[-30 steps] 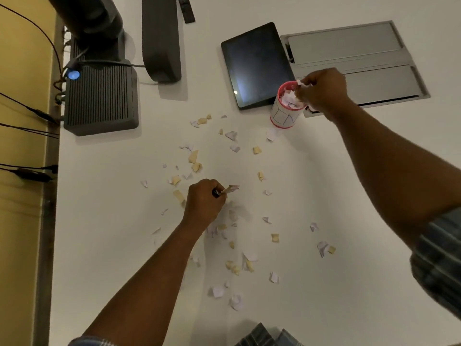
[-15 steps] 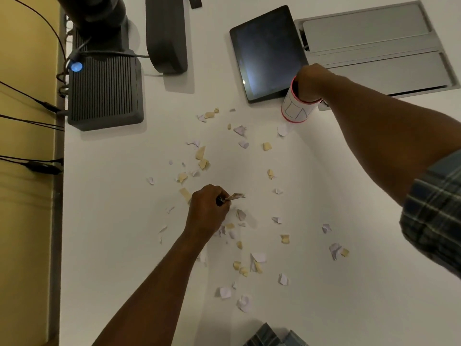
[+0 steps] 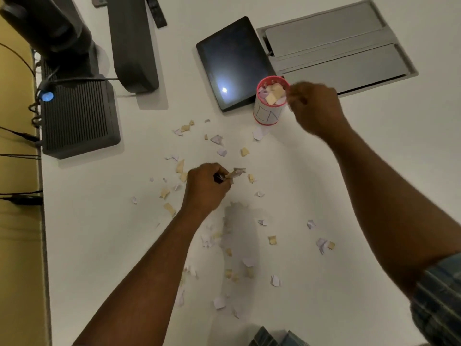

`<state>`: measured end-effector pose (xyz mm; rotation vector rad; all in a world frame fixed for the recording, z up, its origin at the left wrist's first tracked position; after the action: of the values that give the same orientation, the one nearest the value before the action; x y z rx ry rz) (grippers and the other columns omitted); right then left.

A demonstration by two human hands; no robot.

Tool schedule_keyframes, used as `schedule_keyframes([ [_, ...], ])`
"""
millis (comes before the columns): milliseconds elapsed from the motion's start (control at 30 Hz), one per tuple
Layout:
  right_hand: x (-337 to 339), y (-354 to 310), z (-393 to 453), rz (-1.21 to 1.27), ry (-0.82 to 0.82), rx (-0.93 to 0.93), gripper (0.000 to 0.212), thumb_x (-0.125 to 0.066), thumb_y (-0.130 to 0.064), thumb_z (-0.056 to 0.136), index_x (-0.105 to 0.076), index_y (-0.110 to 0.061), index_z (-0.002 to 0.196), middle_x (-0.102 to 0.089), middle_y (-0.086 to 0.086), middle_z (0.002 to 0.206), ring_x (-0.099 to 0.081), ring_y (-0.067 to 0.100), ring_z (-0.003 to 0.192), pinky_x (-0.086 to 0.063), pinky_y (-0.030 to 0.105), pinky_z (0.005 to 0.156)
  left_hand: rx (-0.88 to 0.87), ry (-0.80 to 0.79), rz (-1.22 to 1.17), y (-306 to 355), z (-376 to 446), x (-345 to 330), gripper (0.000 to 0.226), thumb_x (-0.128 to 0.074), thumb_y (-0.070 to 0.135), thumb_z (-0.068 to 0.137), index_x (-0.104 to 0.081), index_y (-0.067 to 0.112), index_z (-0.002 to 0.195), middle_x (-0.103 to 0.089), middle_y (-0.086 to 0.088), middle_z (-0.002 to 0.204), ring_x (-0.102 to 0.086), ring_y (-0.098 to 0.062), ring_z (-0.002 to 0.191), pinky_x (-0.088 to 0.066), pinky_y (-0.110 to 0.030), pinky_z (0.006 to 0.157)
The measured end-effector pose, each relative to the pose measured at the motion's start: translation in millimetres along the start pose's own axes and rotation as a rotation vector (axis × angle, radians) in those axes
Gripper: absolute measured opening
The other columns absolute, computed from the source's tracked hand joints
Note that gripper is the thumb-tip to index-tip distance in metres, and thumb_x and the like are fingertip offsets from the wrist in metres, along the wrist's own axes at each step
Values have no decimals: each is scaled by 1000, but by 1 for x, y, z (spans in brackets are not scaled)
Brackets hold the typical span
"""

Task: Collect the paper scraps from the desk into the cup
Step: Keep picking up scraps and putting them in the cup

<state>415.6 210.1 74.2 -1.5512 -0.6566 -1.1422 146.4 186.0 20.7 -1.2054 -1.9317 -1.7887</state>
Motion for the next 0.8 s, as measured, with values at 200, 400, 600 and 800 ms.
schedule_keyframes([
  [200,-28,33,-127,206,-14,-127,19,-62,-24,90,-70,-13,102,-73,6,95,-68,21,76,-52,29,75,-79,36,-7,60,59,-1,10,-77,17,72,-68,15,75,-64,3,68,-53,-1,56,-39,0,48],
  [400,-63,57,-217,-1,-224,-245,40,-59,-38,90,-59,-17,124,-61,4,122,-52,24,114,-47,36,87,-199,129,128,117,115,-19,1,-67,11,77,-68,11,77,-67,-3,77,-55,-8,68,-33,-1,51],
  [600,-67,66,-257,-242,-254,-464,74,-57,-60,82,-36,-19,140,-38,12,142,-43,33,121,-44,44,91,-307,140,266,147,159,-38,6,-65,13,82,-65,6,81,-68,-10,85,-62,-16,78,-54,-28,70],
  [800,-78,64,-270,-61,-345,-533,74,-63,-47,85,-25,-21,143,-29,9,138,-36,26,120,-52,32,76,-399,-106,694,153,183,-50,32,-63,30,85,-64,0,97,-59,-12,85,-61,-28,92,-40,-28,72],
])
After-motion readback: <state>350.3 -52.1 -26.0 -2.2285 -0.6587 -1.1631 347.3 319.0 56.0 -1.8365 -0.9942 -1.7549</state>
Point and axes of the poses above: each hand's wrist, its own z-axis towards the middle knuckle, its own x-axis out of the back of the hand, y = z × x, the point moved 1 cm from there along z, towards the middle knuckle
